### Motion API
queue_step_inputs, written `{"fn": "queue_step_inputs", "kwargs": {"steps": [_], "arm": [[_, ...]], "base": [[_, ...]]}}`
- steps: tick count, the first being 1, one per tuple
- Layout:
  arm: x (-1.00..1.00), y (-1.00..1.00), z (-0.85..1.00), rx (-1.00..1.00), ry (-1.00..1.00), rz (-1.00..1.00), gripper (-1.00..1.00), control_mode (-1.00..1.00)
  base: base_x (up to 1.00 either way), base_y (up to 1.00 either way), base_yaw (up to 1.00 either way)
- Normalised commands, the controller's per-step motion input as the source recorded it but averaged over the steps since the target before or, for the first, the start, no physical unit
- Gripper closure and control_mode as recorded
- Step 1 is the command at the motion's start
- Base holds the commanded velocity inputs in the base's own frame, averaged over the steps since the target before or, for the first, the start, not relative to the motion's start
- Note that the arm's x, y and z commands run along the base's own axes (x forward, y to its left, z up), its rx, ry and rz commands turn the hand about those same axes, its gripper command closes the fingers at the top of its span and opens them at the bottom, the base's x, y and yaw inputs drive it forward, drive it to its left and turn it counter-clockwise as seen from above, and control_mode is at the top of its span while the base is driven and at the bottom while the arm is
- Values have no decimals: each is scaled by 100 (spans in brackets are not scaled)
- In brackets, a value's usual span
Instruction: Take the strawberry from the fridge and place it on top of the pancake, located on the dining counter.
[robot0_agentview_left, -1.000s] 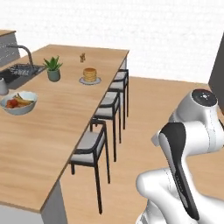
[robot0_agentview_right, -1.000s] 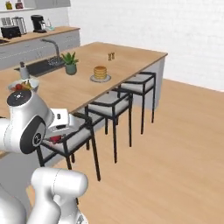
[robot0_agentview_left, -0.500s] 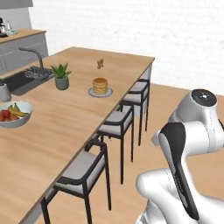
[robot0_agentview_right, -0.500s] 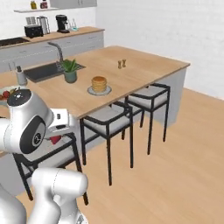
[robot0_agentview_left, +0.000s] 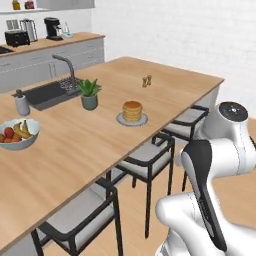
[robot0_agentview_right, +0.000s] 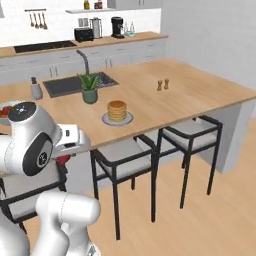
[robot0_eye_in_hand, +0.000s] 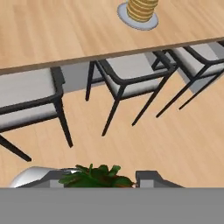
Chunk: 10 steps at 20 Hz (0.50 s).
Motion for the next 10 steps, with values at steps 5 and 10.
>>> {"fn": "queue_step_inputs", "kwargs": {"steps": [5,10], "arm": [[0,0,0,0,0,0,100,100],[0,0,0,0,0,0,100,100]], "base": [[54,-91,45],[38,-95,45]]}}
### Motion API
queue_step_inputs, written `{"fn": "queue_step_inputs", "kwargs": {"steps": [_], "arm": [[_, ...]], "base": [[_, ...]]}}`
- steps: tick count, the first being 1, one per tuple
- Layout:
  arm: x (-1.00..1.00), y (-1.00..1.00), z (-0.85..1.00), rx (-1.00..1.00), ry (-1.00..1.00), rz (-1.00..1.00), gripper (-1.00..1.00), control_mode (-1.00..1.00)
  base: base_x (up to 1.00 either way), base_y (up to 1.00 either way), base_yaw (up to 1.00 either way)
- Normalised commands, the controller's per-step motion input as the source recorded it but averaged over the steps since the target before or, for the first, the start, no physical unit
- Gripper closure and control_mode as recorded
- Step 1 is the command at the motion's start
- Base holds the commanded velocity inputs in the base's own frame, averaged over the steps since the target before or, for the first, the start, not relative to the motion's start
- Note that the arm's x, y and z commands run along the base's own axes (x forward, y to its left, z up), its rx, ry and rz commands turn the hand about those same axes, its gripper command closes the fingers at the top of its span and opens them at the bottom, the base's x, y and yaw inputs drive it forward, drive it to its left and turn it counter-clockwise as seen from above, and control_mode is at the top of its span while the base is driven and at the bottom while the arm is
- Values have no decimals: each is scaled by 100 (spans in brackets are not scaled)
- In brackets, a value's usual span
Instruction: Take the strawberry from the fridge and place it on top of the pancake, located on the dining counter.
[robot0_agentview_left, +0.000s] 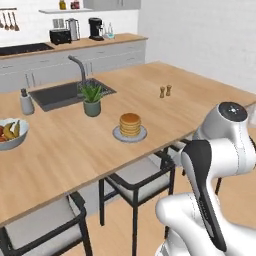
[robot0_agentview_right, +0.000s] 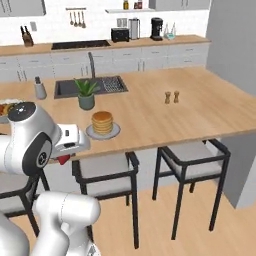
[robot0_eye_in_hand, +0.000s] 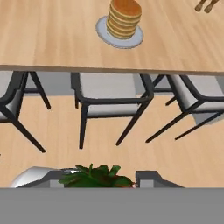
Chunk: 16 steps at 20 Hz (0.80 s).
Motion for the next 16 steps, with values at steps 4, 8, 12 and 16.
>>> {"fn": "queue_step_inputs", "kwargs": {"steps": [4,8,12,16], "arm": [[0,0,0,0,0,0,100,100],[0,0,0,0,0,0,100,100],[0,0,0,0,0,0,100,100],[0,0,0,0,0,0,100,100]], "base": [[19,-86,51],[30,-39,63],[31,-55,56],[75,-68,36]]}}
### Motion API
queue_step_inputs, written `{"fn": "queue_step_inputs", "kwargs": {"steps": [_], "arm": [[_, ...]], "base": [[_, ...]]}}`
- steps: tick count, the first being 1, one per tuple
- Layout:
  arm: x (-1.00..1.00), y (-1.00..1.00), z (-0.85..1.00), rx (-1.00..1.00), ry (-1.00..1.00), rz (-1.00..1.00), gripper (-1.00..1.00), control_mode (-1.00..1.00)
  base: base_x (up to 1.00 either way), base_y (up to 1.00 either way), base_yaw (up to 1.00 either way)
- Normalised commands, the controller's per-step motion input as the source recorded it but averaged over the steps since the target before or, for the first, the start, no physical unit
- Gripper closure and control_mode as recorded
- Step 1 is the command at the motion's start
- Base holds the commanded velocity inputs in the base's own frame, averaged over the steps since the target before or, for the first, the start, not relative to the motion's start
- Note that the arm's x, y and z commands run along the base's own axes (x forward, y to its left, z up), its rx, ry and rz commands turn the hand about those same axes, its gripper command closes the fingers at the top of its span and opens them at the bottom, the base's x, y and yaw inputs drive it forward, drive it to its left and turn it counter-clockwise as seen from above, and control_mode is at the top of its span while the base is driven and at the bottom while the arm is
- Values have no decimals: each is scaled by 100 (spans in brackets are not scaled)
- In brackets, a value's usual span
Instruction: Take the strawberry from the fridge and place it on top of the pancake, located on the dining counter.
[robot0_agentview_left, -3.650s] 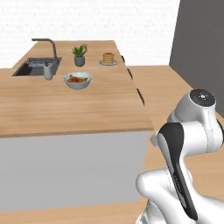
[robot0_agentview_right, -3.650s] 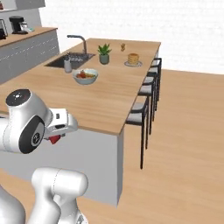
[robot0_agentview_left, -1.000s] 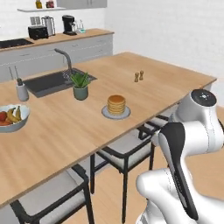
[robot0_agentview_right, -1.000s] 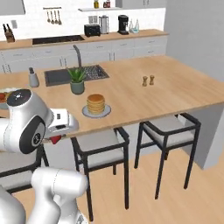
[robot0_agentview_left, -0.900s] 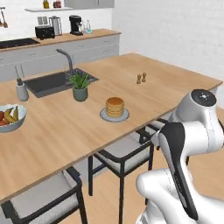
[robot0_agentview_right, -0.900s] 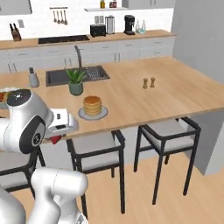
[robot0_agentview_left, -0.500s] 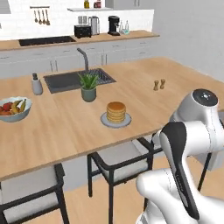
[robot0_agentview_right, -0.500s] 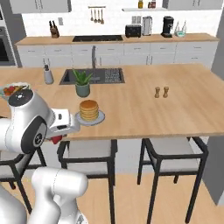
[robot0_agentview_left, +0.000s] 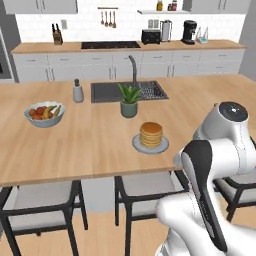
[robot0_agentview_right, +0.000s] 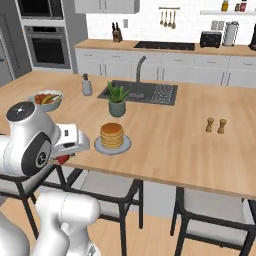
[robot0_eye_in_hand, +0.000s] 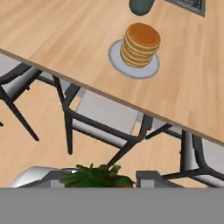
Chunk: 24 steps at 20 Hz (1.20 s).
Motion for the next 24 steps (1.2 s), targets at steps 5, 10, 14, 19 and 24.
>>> {"fn": "queue_step_inputs", "kwargs": {"steps": [5,10,14,19,24], "arm": [[0,0,0,0,0,0,100,100],[80,-5,0,8,3,9,100,-100],[100,0,0,6,18,12,100,-100],[69,0,0,3,12,8,100,-100],[60,0,-14,0,18,2,100,-100]], "base": [[96,-34,20],[20,-1,2],[0,0,0],[0,0,0],[0,0,0]]}}
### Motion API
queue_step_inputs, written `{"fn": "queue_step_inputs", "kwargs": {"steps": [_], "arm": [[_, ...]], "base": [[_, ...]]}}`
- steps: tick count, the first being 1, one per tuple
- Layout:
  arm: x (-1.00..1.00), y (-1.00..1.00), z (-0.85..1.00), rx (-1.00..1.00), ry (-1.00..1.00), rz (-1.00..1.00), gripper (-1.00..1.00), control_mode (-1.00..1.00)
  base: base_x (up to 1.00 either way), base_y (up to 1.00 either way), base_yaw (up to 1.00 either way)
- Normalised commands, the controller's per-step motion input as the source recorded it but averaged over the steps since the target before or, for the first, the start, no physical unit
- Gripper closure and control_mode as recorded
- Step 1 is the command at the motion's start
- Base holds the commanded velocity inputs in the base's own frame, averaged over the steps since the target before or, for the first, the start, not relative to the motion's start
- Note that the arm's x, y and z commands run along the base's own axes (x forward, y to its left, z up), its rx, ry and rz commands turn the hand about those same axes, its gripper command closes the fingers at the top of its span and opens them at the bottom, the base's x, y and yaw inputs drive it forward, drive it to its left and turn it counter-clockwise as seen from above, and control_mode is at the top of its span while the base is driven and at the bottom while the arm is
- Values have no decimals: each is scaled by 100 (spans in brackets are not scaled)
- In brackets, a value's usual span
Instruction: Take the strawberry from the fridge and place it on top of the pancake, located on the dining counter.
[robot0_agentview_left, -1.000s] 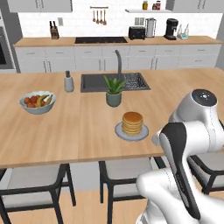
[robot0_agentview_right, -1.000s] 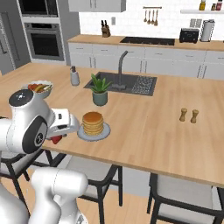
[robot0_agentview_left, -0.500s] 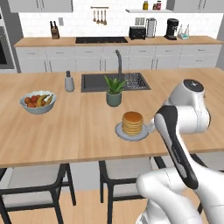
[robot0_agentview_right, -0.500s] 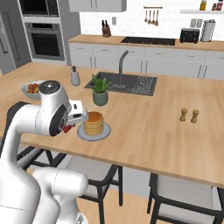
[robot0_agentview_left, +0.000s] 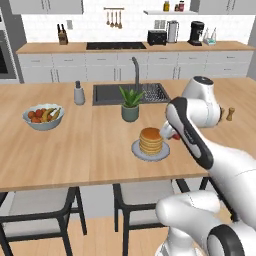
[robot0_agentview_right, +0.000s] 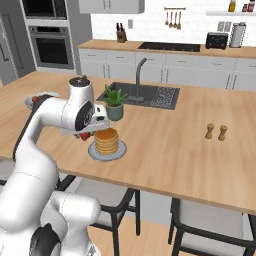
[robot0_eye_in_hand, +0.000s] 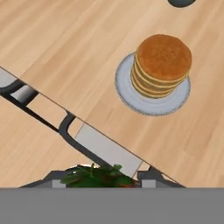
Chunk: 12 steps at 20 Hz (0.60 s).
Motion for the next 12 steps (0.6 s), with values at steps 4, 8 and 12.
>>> {"fn": "queue_step_inputs", "kwargs": {"steps": [4,8,12], "arm": [[56,0,-27,-1,12,0,100,-100],[56,0,-21,0,10,0,100,-100],[57,0,-10,0,5,0,100,-100]], "base": [[0,0,0],[0,0,0],[0,0,0]]}}
